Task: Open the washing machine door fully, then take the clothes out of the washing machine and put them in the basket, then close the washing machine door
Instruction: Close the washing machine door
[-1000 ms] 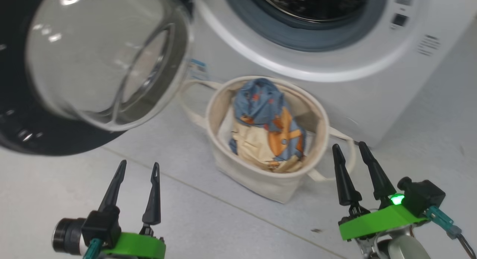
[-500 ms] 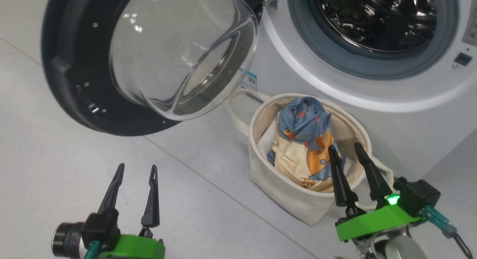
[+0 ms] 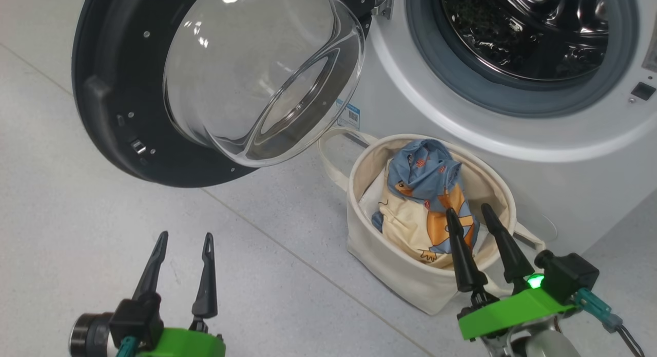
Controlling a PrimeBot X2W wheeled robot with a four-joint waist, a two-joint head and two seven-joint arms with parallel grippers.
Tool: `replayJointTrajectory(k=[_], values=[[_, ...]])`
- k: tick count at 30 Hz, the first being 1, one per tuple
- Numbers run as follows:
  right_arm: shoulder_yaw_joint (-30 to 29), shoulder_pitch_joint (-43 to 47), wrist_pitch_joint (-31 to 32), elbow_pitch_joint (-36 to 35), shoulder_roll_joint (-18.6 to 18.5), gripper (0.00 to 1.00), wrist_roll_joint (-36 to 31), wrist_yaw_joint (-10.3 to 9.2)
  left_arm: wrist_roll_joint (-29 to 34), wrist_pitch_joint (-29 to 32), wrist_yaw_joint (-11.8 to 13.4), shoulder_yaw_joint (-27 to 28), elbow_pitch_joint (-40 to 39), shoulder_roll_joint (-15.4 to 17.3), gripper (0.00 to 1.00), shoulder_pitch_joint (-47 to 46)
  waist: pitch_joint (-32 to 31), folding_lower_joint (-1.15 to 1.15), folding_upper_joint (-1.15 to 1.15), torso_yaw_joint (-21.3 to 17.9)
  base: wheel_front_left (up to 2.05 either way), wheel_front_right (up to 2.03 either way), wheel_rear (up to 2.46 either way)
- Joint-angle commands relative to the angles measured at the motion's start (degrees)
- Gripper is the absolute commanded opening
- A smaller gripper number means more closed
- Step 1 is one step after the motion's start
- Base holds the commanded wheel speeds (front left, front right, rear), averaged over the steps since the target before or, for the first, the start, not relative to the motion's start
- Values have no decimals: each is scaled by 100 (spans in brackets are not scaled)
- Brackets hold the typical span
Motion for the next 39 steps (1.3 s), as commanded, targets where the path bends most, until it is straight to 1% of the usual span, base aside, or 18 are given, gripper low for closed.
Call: replayJointTrajectory(k=[1, 20, 22, 23, 24, 27, 29, 33, 36, 39], values=[[156, -111, -69, -177, -16, 100, 1, 5, -8, -27, 19, 210, -210, 4, 100, -108, 10, 0, 0, -5, 0, 0, 0], [258, -59, -69, -90, -16, 100, 34, 5, -30, -27, 31, 385, -179, 0, 100, -99, 9, 0, 0, 45, 0, 0, 0], [263, -47, -69, -86, -16, 100, 49, 5, -50, -27, -1, 420, -170, 0, 100, -81, 3, 0, 0, 54, 0, 0, 0], [272, -36, -69, -70, -16, 100, 69, 5, -69, -27, -43, 421, -176, 0, 98, -76, -2, 0, 0, 58, 0, 0, 0], [279, -32, -69, -59, -16, 100, 76, 5, -125, -27, -95, 433, -205, -1, 0, -70, -2, 0, 0, 60, 0, 0, 0], [259, -26, -69, -53, -16, 100, 45, 5, -346, -27, -201, 549, -393, -1, 0, -58, -4, 0, 0, 59, 0, 0, 0], [180, -4, -69, -40, -16, 100, 25, 5, -550, -27, -256, 758, -582, -2, 0, -51, -7, 0, 0, 56, 0, 0, 0], [145, 3, -69, -41, -16, 100, -19, 5, -990, -27, -364, 1402, -886, -2, 0, -40, 44, 0, 0, 25, 0, 0, 0], [129, -13, -69, -46, -16, 100, -48, 5, -1309, -27, -599, 1946, -1045, 18, 0, -103, 112, 0, 0, -9, 0, 0, 0], [131, -23, -69, -34, -16, 100, -71, 5, -1735, -27, -781, 2588, -1149, 169, 0, -242, 178, 0, 0, -56, 0, 0, 0]])
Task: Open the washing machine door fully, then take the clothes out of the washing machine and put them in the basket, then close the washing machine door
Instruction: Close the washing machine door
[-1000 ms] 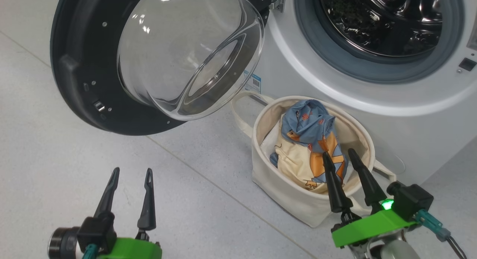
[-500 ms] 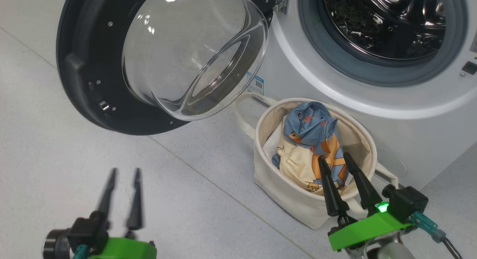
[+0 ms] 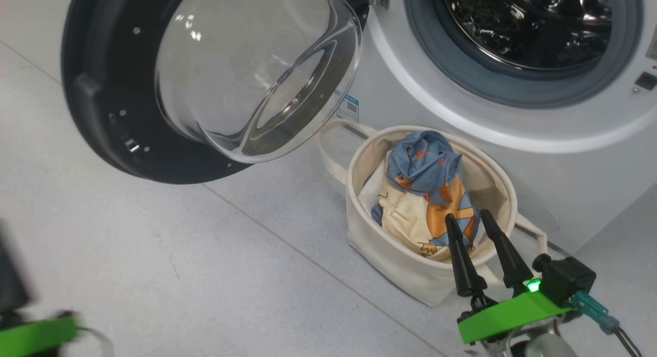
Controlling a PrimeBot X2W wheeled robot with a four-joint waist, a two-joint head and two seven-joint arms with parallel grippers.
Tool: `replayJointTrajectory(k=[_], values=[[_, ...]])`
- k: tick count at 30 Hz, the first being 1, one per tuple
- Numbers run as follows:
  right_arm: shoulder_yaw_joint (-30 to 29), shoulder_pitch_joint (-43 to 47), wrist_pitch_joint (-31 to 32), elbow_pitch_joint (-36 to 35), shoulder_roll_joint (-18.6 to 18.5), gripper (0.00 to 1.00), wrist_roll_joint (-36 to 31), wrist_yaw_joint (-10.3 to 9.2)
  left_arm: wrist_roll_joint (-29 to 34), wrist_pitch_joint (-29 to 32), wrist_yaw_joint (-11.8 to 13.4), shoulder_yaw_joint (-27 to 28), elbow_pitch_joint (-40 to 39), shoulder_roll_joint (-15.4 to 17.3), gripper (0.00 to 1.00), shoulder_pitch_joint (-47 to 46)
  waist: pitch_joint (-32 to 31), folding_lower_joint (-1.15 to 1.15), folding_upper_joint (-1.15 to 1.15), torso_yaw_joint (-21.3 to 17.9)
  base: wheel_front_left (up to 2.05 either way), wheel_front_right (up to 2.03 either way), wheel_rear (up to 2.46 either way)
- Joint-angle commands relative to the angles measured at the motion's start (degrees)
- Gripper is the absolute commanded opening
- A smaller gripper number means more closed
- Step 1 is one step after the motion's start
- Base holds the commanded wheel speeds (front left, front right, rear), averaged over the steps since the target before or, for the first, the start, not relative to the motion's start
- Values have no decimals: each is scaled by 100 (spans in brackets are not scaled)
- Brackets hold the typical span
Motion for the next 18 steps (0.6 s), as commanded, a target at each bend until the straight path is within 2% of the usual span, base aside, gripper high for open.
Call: replayJointTrajectory(k=[1, 3, 9, 11, 12, 14, 18], values=[[118, -59, -69, -152, -14, 100, -74, 5, -357, -27, -67, 582, -208, 237, 0, -321, 53, 0, 0, -40, 0, 0, 0], [109, -57, -69, -130, -14, 100, -93, 5, -1018, 20, -103, 1093, 74, 390, 0, -503, 86, 0, 0, -67, 0, 0, 0], [154, -142, -69, -103, -14, 100, -177, 5, -2612, 857, -191, 2007, 1081, 1608, 0, -1326, 261, 0, 0, -198, 0, 0, 0], [165, -186, -69, -104, -14, 100, -205, 5, -3198, 1321, -213, 2098, 1508, 2023, 0, -1629, 340, 0, 0, -250, 0, 0, 0], [165, -186, -69, -104, -14, 100, -205, 5, -3198, 1321, -213, 2098, 1508, 2023, 0, -1629, 340, 0, 0, -250, 0, 0, 0], [183, -242, -69, -106, -14, 100, -233, 5, -3835, 1828, -224, 2172, 1966, 2404, 0, -1979, 407, 0, 0, -303, 0, 0, 0], [193, -350, -69, -134, -14, 100, -324, 5, -4668, 2401, -230, 1984, 2533, 3157, 0, -2478, 531, 0, 0, -430, 0, 0, 0]])
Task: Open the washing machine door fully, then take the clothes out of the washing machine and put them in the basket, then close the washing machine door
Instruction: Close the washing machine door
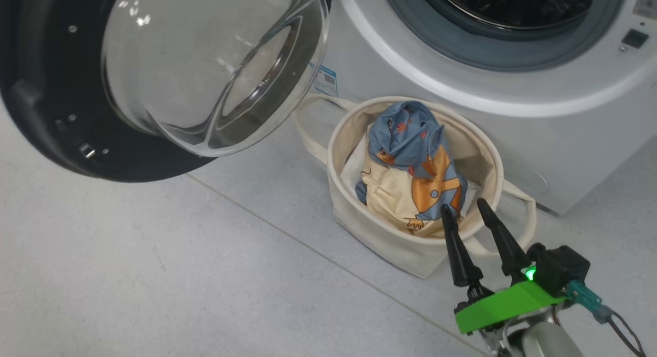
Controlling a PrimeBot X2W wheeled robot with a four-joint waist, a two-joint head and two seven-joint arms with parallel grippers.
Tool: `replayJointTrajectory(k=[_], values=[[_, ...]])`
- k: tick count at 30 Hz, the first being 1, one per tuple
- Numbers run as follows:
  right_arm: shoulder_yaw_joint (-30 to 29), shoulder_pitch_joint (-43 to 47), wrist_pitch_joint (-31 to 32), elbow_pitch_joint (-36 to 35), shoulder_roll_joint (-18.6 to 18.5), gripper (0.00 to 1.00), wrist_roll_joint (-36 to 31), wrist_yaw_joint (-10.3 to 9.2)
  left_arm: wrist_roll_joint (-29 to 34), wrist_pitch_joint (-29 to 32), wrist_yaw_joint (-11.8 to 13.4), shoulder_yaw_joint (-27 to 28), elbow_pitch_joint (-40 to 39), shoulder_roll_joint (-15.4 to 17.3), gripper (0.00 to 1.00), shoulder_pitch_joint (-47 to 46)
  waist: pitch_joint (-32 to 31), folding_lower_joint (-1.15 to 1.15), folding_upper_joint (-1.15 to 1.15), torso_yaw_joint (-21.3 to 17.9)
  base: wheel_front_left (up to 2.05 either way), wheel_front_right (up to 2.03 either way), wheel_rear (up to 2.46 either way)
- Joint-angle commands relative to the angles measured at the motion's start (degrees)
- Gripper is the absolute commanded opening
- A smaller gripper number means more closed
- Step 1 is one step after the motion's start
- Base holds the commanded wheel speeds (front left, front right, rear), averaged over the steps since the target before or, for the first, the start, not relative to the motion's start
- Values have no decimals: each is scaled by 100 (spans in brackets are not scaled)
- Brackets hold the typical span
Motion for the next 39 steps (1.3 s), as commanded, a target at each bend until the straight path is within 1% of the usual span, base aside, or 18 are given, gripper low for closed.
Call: replayJointTrajectory(k=[1, 3, 7, 11, 12, 15, 18, 22, 28, 31, 39], values=[[134, -195, -69, -193, -9, 100, -62, 5, -150, 134, -36, 102, -60, 490, 0, -232, 68, 0, 0, -74, 0, 0, 0], [114, -233, -69, -197, -9, 100, -121, 5, -594, 470, -37, 72, 277, 733, 0, -502, 127, 0, 0, -150, 0, 0, 0], [172, -299, -69, -257, -9, 100, -200, 5, -1291, 1131, -37, -37, 564, 1194, 0, -790, 268, 0, 0, -363, 0, 0, 0], [160, -297, -69, -265, -9, 100, -262, 5, -1989, 1833, -38, 12, 1038, 1370, 0, -1124, 403, 0, 0, -508, 0, 0, 0], [173, -314, -69, -274, -9, 100, -299, 5, -2246, 2220, -38, -8, 1321, 1431, 0, -1320, 487, 0, 0, -571, 0, 0, 0], [237, -371, -69, -299, -9, 100, -378, 5, -2421, 2657, -38, -137, 1685, 1489, 0, -1580, 588, 0, 0, -658, 0, 0, 0], [226, -412, -69, -303, -9, 100, -484, 5, -2407, 2759, -38, -282, 1827, 1480, 0, -1790, 653, 0, 0, -720, 0, 0, 0], [181, -445, -69, -336, -9, 100, -547, 5, -2396, 2933, -38, -479, 1945, 1364, 0, -1974, 663, 0, 0, -798, 0, 0, 0], [237, -309, -69, -304, -9, 100, -460, 5, -2400, 3570, -38, -842, 2149, 1186, 0, -2022, 463, 0, 0, -903, 0, 0, 0], [270, -240, -69, -295, -9, 100, -389, 5, -2368, 3812, -38, -975, 2228, 1177, 0, -1998, 359, 0, 0, -937, 0, 0, 0], [313, -205, -69, -282, -9, 100, -372, 5, -2240, 4098, -38, -1300, 2024, 1012, 0, -2016, 311, 0, 0, -876, 0, 0, 0]])
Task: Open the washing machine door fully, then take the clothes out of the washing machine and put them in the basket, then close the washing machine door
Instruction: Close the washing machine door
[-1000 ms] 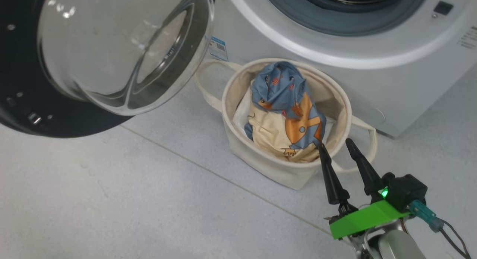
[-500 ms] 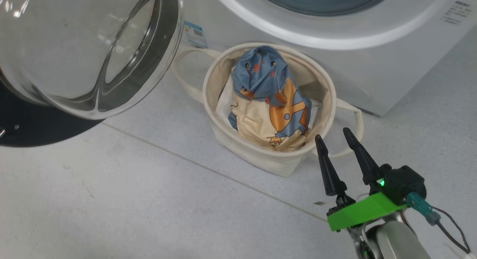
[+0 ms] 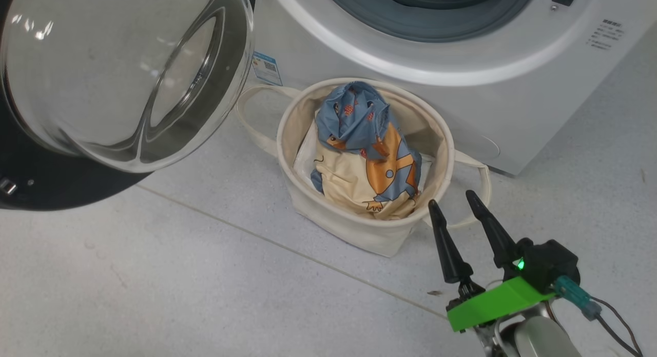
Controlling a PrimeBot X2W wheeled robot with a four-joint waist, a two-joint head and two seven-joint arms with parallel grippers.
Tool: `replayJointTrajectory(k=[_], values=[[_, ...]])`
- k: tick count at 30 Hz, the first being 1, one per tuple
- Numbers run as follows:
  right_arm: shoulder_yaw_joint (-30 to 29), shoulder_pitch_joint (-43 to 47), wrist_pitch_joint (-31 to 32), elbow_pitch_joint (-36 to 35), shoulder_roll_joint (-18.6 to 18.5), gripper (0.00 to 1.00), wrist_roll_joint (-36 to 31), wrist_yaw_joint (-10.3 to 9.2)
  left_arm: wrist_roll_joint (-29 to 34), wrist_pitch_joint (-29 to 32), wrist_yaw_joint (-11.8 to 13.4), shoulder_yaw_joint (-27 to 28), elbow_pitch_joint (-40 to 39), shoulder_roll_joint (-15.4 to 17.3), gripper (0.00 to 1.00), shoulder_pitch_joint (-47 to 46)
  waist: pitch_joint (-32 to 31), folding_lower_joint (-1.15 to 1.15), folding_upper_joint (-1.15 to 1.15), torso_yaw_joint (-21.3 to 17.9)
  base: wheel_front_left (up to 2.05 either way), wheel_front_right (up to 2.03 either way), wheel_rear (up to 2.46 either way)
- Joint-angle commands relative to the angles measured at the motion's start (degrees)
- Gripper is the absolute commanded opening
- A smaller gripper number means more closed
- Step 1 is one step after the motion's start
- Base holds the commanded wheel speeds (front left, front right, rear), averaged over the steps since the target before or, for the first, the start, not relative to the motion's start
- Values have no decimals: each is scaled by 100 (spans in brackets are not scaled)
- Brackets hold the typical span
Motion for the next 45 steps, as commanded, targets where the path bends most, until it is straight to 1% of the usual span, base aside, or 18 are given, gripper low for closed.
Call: replayJointTrajectory(k=[1, 8, 12, 18, 26, 31, 36, 40, 45], values=[[163, -89, -69, -185, 15, 100, 43, 5, 38, 124, -39, 49, -252, 339, 0, -45, 11, 0, 0, -2, 0, 0, 0], [131, -146, -69, -188, 15, 100, 143, 5, 91, 505, -39, -238, -605, 182, 0, 38, 25, 0, 0, 20, 0, 0, 0], [90, -180, -69, -225, 15, 100, 242, 5, 125, 730, -39, -383, -971, 134, 0, 221, 5, 0, 0, -20, 0, 0, 0], [34, -167, -69, -259, 15, 100, 408, 5, -58, 1124, -39, -346, -2134, 0, 0, 955, -65, 0, 0, -128, 0, 0, 0], [-73, -182, -69, -281, 15, 100, 506, 5, -114, 1441, -36, -592, -3821, -497, 0, 2005, -186, 0, 0, -199, 0, 0, 0], [-90, -210, -69, -309, 15, 100, 589, 5, -35, 1510, 64, -838, -4756, -774, 0, 2461, -201, 0, 0, -312, 0, 0, 0], [-114, -228, -69, -321, 15, 100, 690, 5, 96, 1525, 161, -1055, -5443, -947, 0, 2759, -181, 0, 0, -516, 0, 0, 0], [-159, -268, -69, -352, 15, 100, 769, 5, 169, 1486, 219, -1181, -5817, -1061, 0, 2791, -113, 0, 0, -713, 0, 0, 0], [-184, -304, -69, -407, 15, 100, 869, 5, 302, 1409, 206, -1287, -6042, -1131, 0, 2753, -6, 0, 0, -973, 0, 0, 0]])
